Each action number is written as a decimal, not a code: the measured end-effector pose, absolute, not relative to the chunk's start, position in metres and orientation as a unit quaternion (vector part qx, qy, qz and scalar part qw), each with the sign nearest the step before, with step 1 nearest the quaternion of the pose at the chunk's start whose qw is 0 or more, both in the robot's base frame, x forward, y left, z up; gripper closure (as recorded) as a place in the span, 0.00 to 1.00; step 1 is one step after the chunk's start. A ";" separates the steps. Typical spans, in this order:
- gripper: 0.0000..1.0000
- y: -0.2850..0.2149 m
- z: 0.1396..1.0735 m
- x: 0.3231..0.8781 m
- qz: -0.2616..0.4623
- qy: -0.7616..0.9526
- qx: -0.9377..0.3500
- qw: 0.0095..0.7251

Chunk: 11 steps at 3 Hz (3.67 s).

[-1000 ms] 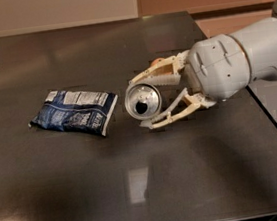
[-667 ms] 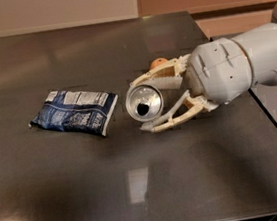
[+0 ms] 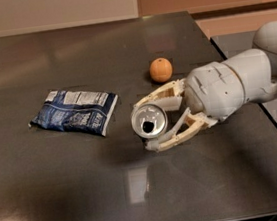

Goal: Place redbull can upright

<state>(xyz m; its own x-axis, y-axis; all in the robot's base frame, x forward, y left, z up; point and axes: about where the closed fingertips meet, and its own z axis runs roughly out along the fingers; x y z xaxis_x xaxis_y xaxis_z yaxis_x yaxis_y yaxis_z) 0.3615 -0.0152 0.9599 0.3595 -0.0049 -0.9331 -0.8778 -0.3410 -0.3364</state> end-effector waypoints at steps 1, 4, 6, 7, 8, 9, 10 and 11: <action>1.00 -0.025 0.948 0.361 0.473 0.339 -0.663 0.470; 1.00 -0.003 0.977 0.358 0.408 0.411 -0.631 0.516; 1.00 -0.010 0.987 0.361 0.376 0.465 -0.568 0.566; 1.00 -0.020 0.986 0.367 0.377 0.479 -0.534 0.586; 1.00 -0.029 0.984 0.375 0.381 0.485 -0.507 0.602; 1.00 -0.039 0.979 0.385 0.385 0.498 -0.488 0.605; 1.00 -0.050 0.973 0.394 0.388 0.512 -0.471 0.604; 1.00 -0.057 0.966 0.403 0.399 0.523 -0.452 0.603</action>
Offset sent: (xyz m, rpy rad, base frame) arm -0.0006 -0.0078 -0.0093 0.0044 0.0336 -0.0101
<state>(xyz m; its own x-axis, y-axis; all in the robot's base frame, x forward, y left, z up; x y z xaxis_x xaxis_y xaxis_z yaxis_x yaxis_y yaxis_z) 0.4032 -0.0575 0.9662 0.1355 0.0079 -0.9908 -0.9534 0.2731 -0.1282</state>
